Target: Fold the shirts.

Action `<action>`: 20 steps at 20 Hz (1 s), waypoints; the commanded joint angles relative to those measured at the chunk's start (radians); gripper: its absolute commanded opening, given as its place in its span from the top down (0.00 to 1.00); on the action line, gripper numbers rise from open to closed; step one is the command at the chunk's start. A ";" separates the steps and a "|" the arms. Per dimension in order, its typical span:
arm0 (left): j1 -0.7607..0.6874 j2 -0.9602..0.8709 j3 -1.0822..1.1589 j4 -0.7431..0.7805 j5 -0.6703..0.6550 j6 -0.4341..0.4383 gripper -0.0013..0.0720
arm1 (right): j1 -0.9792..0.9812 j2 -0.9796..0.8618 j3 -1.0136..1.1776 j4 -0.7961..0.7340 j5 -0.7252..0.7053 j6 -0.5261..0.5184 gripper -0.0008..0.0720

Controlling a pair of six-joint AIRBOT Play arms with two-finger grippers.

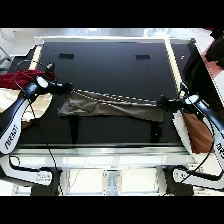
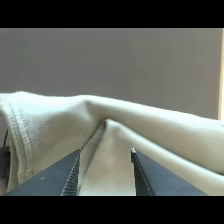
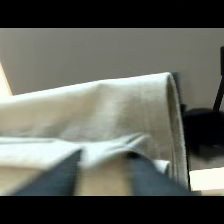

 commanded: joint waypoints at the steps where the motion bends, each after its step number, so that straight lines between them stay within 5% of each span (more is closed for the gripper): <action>1: 0.014 0.098 0.002 0.000 0.023 0.001 0.45 | -0.040 -0.005 0.133 -0.033 0.220 -0.001 0.37; 4: 0.000 0.227 0.008 -0.003 0.099 0.005 0.46 | -0.087 0.039 0.274 -0.089 0.346 -0.008 0.37; 10: -0.145 0.248 0.211 0.000 -0.141 0.093 0.49 | -0.228 0.123 0.265 -0.150 0.378 0.021 0.36; 12: -0.203 0.195 0.267 0.000 -0.153 0.090 0.50 | -0.257 0.122 0.175 -0.105 0.340 0.018 0.23; 20: -0.352 -0.097 0.409 -0.001 -0.340 0.055 0.51 | -0.256 -0.065 0.001 0.177 0.292 -0.167 0.23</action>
